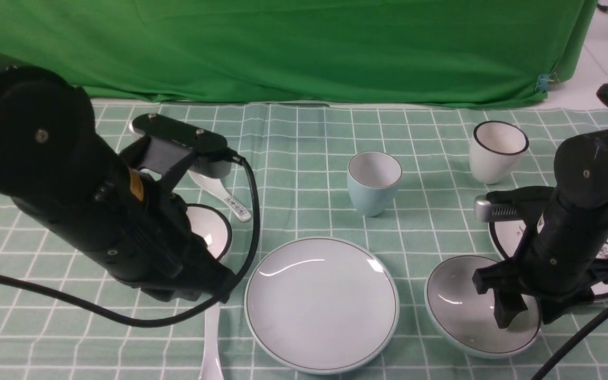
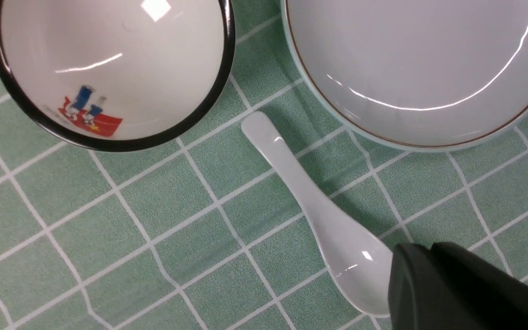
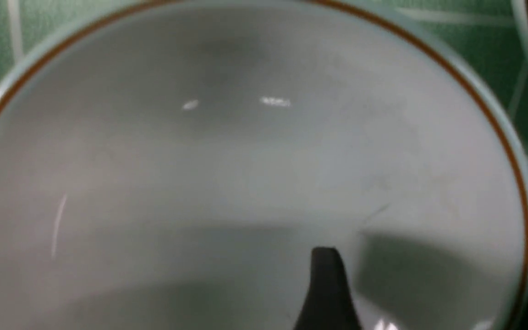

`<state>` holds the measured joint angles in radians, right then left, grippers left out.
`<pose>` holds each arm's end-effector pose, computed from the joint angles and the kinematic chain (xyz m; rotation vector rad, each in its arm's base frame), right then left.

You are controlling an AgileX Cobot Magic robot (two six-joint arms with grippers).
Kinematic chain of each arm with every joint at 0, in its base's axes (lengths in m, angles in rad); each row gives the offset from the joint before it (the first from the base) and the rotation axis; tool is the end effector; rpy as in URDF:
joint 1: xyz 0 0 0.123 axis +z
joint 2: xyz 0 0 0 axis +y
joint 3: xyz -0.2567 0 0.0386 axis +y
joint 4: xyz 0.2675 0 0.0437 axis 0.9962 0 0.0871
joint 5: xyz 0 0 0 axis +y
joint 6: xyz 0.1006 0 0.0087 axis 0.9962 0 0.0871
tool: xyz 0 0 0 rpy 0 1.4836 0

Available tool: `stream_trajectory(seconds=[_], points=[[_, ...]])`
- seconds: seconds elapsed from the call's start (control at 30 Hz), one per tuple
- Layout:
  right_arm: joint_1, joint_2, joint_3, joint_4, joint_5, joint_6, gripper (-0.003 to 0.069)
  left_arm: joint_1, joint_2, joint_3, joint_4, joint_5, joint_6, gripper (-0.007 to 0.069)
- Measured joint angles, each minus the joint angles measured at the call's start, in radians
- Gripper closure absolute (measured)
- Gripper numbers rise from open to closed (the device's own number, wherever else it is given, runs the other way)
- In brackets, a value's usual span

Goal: Place the bowls on the plates on the blue tablecloth, put the cups on the bowls, and place the spoons in the cups.
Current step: 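Reach the grippers toward the bowl and tableware on the table, then place the bowl onto the large plate in the middle of the table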

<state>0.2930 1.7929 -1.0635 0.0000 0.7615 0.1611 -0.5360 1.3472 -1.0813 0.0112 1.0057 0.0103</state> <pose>0.3250 0.0980 0.1196 -0.1963 2.9718 0.0561 0.2483 -0.1464 0.2602 0.7509 2.6590 -0.1263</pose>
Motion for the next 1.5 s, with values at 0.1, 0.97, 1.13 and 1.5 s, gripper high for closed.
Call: stream_trajectory(seconds=[0.1, 0.97, 1.13, 1.5], points=[[0.000, 0.016, -0.005, 0.000, -0.009, -0.001, 0.0367, 0.000, 0.000, 0.000, 0.002, -0.005, -0.002, 0.0616], [0.257, 0.050, -0.381, 0.308, 0.069, -0.204, 0.0578, 0.318, -0.188, 0.173, -0.011, -0.057, -0.026, 0.0616], [0.258, 0.130, -0.387, 0.310, 0.071, -0.203, 0.0578, 0.388, -0.237, 0.264, -0.183, -0.092, 0.118, 0.0615], [0.258, 0.211, -0.388, 0.366, 0.057, -0.204, 0.0557, 0.289, -0.202, 0.281, -0.350, -0.136, 0.250, 0.0615]])
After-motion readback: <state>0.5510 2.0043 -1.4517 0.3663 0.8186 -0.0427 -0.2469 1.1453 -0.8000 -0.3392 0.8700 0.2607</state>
